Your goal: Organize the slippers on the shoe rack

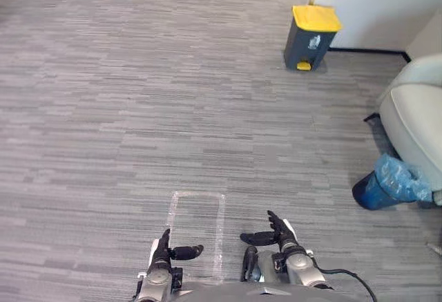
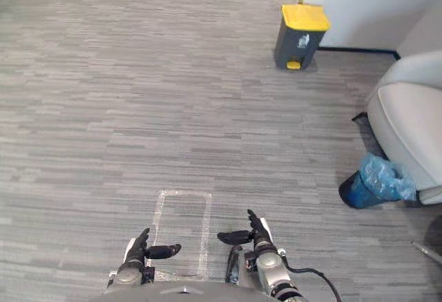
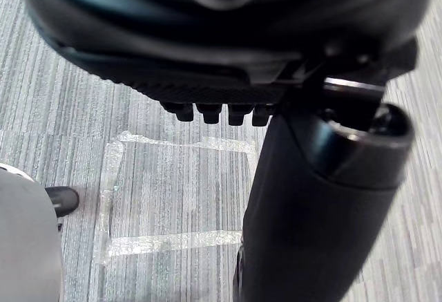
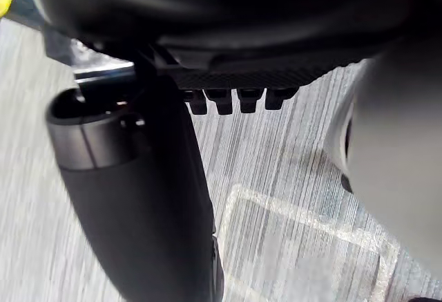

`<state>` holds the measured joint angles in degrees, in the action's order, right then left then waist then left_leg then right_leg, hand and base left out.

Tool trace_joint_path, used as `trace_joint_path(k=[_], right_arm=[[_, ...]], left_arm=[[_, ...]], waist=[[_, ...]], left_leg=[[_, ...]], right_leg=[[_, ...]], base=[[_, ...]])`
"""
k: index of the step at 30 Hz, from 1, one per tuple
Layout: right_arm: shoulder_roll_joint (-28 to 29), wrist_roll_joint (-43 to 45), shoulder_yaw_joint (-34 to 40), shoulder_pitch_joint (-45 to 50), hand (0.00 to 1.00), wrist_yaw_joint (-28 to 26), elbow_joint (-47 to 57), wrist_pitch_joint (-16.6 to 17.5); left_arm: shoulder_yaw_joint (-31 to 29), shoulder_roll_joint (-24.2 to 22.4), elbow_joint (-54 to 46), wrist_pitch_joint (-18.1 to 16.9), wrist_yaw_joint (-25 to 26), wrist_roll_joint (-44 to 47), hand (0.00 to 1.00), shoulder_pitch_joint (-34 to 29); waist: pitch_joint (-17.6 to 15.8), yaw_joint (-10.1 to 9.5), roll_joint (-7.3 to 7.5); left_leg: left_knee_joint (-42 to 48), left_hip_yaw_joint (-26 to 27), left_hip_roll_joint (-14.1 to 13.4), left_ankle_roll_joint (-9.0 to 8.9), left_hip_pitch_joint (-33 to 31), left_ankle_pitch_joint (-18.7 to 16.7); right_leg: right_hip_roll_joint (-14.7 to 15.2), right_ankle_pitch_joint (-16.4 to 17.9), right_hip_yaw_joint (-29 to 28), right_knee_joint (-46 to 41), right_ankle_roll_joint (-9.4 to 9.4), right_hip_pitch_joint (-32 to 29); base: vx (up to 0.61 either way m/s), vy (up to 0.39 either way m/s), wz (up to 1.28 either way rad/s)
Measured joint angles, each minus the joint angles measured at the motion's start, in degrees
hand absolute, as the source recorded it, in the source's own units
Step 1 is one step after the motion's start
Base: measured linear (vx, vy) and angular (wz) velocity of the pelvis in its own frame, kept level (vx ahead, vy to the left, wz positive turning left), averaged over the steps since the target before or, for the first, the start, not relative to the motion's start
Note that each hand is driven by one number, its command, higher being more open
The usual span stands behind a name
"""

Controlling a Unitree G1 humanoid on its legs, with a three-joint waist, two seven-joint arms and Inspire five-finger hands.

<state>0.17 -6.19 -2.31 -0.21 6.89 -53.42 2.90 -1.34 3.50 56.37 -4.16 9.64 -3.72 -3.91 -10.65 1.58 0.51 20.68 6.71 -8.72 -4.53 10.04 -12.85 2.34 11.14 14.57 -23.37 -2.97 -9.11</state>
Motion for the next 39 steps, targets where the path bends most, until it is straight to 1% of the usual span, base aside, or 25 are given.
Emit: trace_joint_path(k=[1, 2, 3, 4, 6, 8, 9, 10, 11, 12, 13, 17, 19, 21, 22, 23, 24, 26, 28, 31, 34, 35, 36, 37, 39], right_arm=[[0.01, 0.01, 0.09, 0.33, 1.0, 0.04, 0.26, -0.09], [-0.37, 0.0, 0.03, 1.47, 1.0, 0.12, 1.48, -0.18], [-0.55, 0.02, 0.03, 2.24, 1.0, 0.33, 2.35, -0.21], [-0.49, 0.04, 0.08, 2.63, 1.0, 0.56, 2.66, -0.24], [-0.36, 0.32, 1.09, 3.48, 1.0, 0.89, 2.54, -0.35], [-0.29, 0.94, 1.42, 3.43, 1.0, 1.02, 2.48, -0.51], [-0.18, 1.51, 1.68, 3.41, 1.0, 1.23, 2.48, -0.72], [0.17, 1.78, 2.53, 3.51, 1.0, 1.4, 2.48, -1.05], [0.22, 1.77, 2.67, 3.6, 1.0, 1.44, 2.48, -1.07], [-0.2, 1.78, 3.29, 4.12, 1.0, 1.57, 2.61, -1.09], [-0.14, 1.79, 3.92, 3.74, 1.0, 1.75, 2.27, -1.45], [2.36, 1.7, 4.57, 4.96, 1.0, 1.72, 2.57, -1.72], [3.06, 1.65, 4.48, 4.85, 1.0, 1.64, 2.23, -1.76], [3.39, 1.51, 3.76, 3.85, 1.0, 1.47, 0.93, -1.81], [3.37, 1.17, 3.21, 2.98, 1.0, 1.37, -0.07, -1.82], [3.35, 0.93, 3.11, 2.26, 1.0, 1.35, -0.58, -1.82], [3.05, 0.52, 2.34, 1.22, 1.0, 1.36, -2.04, -1.77], [2.15, -0.83, 0.53, -0.15, 1.0, 1.3, -4.02, -1.79], [0.93, -1.1, 0.42, -1.07, 1.0, 1.35, -4.53, -1.83], [-0.66, -1.07, 1.22, -1.14, 1.0, 1.46, -6.19, -1.73], [-1.01, -0.9, 1.61, -0.9, 1.0, 2.04, -6.7, -1.61], [-1.01, -0.9, 1.69, -0.85, 1.0, 2.08, -6.69, -1.59], [-0.98, -0.84, 2.42, -0.75, 1.0, 2.11, -6.45, -1.6], [-0.85, -0.43, 3.13, -0.94, 1.0, 2.18, -5.96, -1.67], [-1.19, -0.42, 4.28, -0.98, 1.0, 2.64, -6.0, -1.78]], left_arm=[[-0.16, -0.04, -0.21, -0.01, -0.06, -0.35, 1.0, 0.01], [-0.5, -0.14, -1.14, -0.03, -0.1, -0.54, 1.0, -0.21], [-2.05, -0.6, -2.65, -0.14, -0.18, -0.6, 1.0, -0.95], [-2.6, -1.14, -3.47, -0.19, -0.13, -0.58, 1.0, -1.33], [-4.06, -1.38, -4.34, -0.3, -0.07, -0.48, 1.0, -1.57], [-4.65, -1.6, -4.45, -0.3, 0.03, -0.35, 1.0, -1.45], [-4.68, -1.59, -4.55, -0.31, 0.02, -0.26, 1.0, -1.33], [-4.69, -1.53, -4.68, -0.44, 0.03, -0.2, 1.0, -1.15], [-4.67, -1.52, -4.68, -0.48, 0.04, -0.2, 1.0, -1.14], [-4.4, -2.24, -4.21, -0.74, 0.4, -0.16, 1.0, -1.35], [-4.51, -1.89, -3.09, -0.67, 0.16, 0.01, 1.0, -0.76], [-4.55, -0.6, -3.15, -0.55, 0.36, 0.73, 1.0, -0.92], [-4.54, -0.46, -2.58, -0.54, 0.34, 0.8, 1.0, -0.89], [-4.54, -0.45, -1.95, -0.55, 0.37, 0.79, 1.0, -0.89], [-4.53, -0.42, -1.18, -0.54, 0.57, 0.93, 1.0, -0.88], [-4.33, -0.43, -0.88, -0.47, 0.72, 0.92, 1.0, -0.82], [-3.83, -0.42, -0.8, -0.37, 0.78, 0.91, 1.0, -0.83], [-3.42, -0.31, 0.19, -0.39, 0.7, 0.91, 1.0, -0.29], [-2.17, 0.05, 1.78, -0.16, 0.47, 0.92, 1.0, 0.52], [-1.79, -0.15, 1.75, -0.17, 0.38, 0.99, 1.0, 0.8], [-2.48, -0.5, 0.84, -0.28, 0.19, 1.12, 1.0, 1.23], [-2.52, -0.6, 0.75, -0.26, 0.15, 1.19, 1.0, 1.32], [-3.49, -1.05, 0.01, -0.27, -0.04, 1.48, 1.0, 1.35], [-4.97, -1.89, -0.19, -0.26, -0.17, 1.56, 1.0, 1.4], [-5.34, -2.09, -0.3, -0.27, -0.15, 1.65, 1.0, 1.44]], waist=[[0.0, 0.07, -0.07], [0.0, -0.05, -0.26], [0.22, -0.42, -0.54], [0.54, -0.53, -0.92], [0.83, -1.55, -0.23], [0.79, -1.79, -0.27], [0.71, -1.95, -0.15], [0.57, -2.2, 0.15], [0.6, -2.26, 0.16], [1.3, -2.6, -1.3], [1.52, -2.63, -1.57], [2.84, -3.07, 1.33], [3.09, -3.09, 1.75], [3.03, -3.68, 1.68], [2.81, -3.89, 1.24], [2.69, -3.73, 1.03], [2.59, -3.57, 0.77], [2.45, -3.62, 0.39], [1.99, -2.56, -0.27], [1.75, -2.99, -0.94], [0.93, -3.91, -1.07], [0.86, -4.15, -1.18], [0.46, -4.84, -1.8], [-0.24, -5.19, -2.24], [-0.46, -5.24, -2.36]], left_leg=[[4.34, -0.68, -0.56, -0.64, -1.35, 0.02], [15.3, -1.85, -2.48, -3.21, -5.32, 0.79], [25.9, -2.05, -4.46, -4.44, -9.9, -0.39], [29.53, -1.79, -5.05, -4.2, -12.05, -1.36], [24.39, -0.47, -3.15, -1.78, -16.83, -4.68], [18.23, -2.3, -1.31, -1.31, -18.67, -5.18], [14.12, -4.86, 0.24, -1.32, -19.57, -5.17], [9.53, -11.18, 3.05, -1.17, -20.49, -4.78], [8.69, -12.42, 3.51, -1.22, -20.44, -4.62], [2.38, -17.98, 4.25, -1.74, -19.89, 1.29], [4.08, -16.79, 4.5, -1.97, -19.67, 3.02], [3.39, -9.41, 6.11, 1.06, -16.55, 0.07], [1.75, -5.63, 6.37, 2.08, -14.19, -0.54], [-1.66, 0.12, 6.11, 2.82, -10.85, -0.41], [-3.75, 3.86, 5.94, 3.58, -8.71, 0.08], [-4.72, 5.27, 5.87, 3.86, -7.76, 0.26], [-6.08, 7.57, 5.72, 3.97, -6.32, 0.33], [-7.63, 10.61, 5.69, 3.95, -5.17, 0.38], [-8.15, 10.66, 5.91, 3.95, -4.55, 0.65], [-6.22, 9.54, 4.99, 3.82, -4.1, 0.93], [6.37, 8.21, 0.9, 3.6, -8.21, 0.8], [7.97, 8.17, 0.44, 3.56, -8.87, 0.78], [15.39, 7.45, -1.29, 3.48, -11.56, 0.86], [19.36, 1.79, -0.71, 3.39, -13.75, -1.74], [15.58, -4.74, 2.03, 2.67, -14.37, -5.29]], right_leg=[[-0.42, 0.24, 0.06, 0.71, -0.02, 1.31], [-1.6, 0.76, -0.07, 2.29, -0.58, 4.08], [-3.02, 1.39, -0.45, 3.61, -1.35, 6.67], [-3.51, 1.49, -0.96, 4.18, -1.31, 8.03], [-3.52, 1.47, -4.64, 6.72, -1.21, 10.88], [-3.19, 1.22, -6.95, 7.19, -0.81, 11.58], [-2.78, 1.16, -9.06, 7.03, -0.61, 11.91], [-1.79, 1.45, -12.38, 6.55, 0.17, 12.5], [-1.67, 1.69, -12.98, 6.38, 0.64, 12.5], [-2.17, 3.22, -16.59, 5.19, 3.13, 12.35], [-1.75, 4.78, -19.47, 3.85, 4.8, 12.42], [1.7, 4.91, -24.05, 3.18, 6.07, 11.95], [2.77, 4.0, -25.78, 2.58, 7.78, 11.11], [3.9, 2.75, -23.57, -2.06, 9.86, 7.46], [5.73, 1.91, -17.7, -4.93, 10.52, 4.94], [6.96, 1.57, -12.91, -5.23, 10.33, 4.4], [9.25, 1.16, -2.49, -4.66, 9.24, 4.27], [11.52, 0.94, 12.21, -2.81, 6.3, 4.9], [10.54, 0.75, 12.32, -0.57, 5.9, 6.06], [8.37, -0.39, 11.58, 3.64, 5.3, 8.6], [3.81, -4.03, 10.22, 12.53, 4.23, 13.36], [3.47, -4.17, 9.7, 12.82, 4.03, 13.47], [2.42, -4.25, 7.26, 13.15, 3.44, 13.6], [1.53, -4.19, 4.03, 12.93, 3.05, 13.71], [1.4, -4.08, 0.13, 12.51, 2.86, 13.55]], base=[[0.26, -0.131, 0.06], [0.3, -0.096, -0.13], [0.29, -0.068, -0.24], [0.39, -0.02, -0.53], [0.34, 0.068, -0.75], [0.31, 0.142, -0.76], [0.32, 0.186, -1.28], [0.32, 0.232, -1.09], [0.32, 0.28, -1.41], [0.37, 0.367, -1.25], [0.29, 0.317, -1.22], [0.19, 0.26, -0.82], [0.12, 0.244, -1.02], [0.09, 0.209, -1.48], [0.08, 0.164, -1.26], [0.1, 0.148, -1.28], [0.06, 0.057, -0.89], [0.06, 0.006, -0.94], [0.07, -0.027, -0.39], [0.06, -0.059, -0.15], [0.03, -0.122, -0.3], [0.03, -0.051, -0.73], [0.04, 0.011, -1.09], [0.04, 0.045, -1.31], [0.03, 0.109, -1.31]])
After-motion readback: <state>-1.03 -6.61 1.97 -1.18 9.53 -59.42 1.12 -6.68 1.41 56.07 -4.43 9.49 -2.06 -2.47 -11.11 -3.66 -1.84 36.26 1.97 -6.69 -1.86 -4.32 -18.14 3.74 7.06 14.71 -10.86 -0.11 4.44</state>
